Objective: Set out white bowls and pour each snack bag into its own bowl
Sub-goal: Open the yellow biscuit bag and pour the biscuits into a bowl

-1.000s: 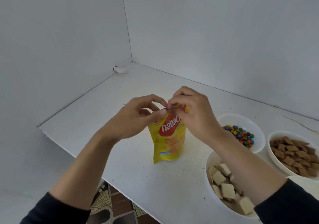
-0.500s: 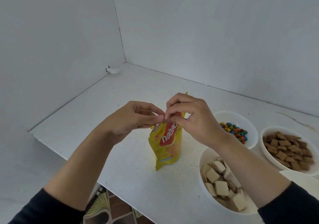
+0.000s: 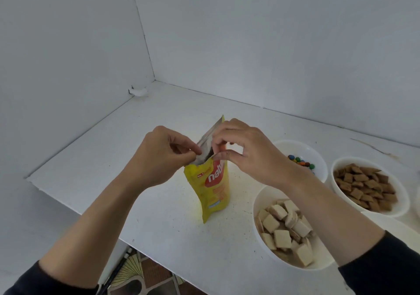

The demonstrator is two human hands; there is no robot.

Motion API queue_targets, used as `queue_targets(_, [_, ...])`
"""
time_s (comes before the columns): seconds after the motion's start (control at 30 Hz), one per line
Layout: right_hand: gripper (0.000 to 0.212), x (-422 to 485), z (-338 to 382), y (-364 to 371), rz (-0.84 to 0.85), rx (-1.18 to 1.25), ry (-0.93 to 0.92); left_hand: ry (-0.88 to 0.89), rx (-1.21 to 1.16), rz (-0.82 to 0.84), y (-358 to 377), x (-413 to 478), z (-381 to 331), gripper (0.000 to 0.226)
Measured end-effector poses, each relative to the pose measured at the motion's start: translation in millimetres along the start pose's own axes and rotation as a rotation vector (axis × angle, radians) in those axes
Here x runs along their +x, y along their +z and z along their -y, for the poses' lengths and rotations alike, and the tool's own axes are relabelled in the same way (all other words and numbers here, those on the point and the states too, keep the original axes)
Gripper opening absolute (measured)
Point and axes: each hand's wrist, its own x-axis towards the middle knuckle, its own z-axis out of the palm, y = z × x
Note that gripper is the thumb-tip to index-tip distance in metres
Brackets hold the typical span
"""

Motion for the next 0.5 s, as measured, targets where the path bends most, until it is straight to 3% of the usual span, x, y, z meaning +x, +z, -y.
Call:
queue_targets(0.07, [0.01,-2.7,-2.1,-1.9,0.022,-0.025,0.048,-0.017,0.037,0.026,-0.4,2.3,-0.3,0.031])
queue_targets(0.2, [0.017,-5.5,-2.6,0.0,0.021,-0.043,0.085,-0.091,0.02,0.233,7.9,9.7,-11.3,0.039])
queue_targets(0.37, [0.013,-1.0,-3.8,-6.9,0.087,-0.207,0.039,-0.043,0.002,0.304,6.4,20.4,-19.8,0.022])
queue_targets(0.43, [0.015,-0.7,-3.3,-11.7,0.156,-0.237,0.058,-0.001,0.081,0.29,4.3,24.5,-18.7,0.025])
queue_targets(0.5, [0.021,-3.1,-2.7,-17.2,0.178,-0.245,0.086,-0.011,0.136,0.148,-0.3,29.8,-14.4,0.029])
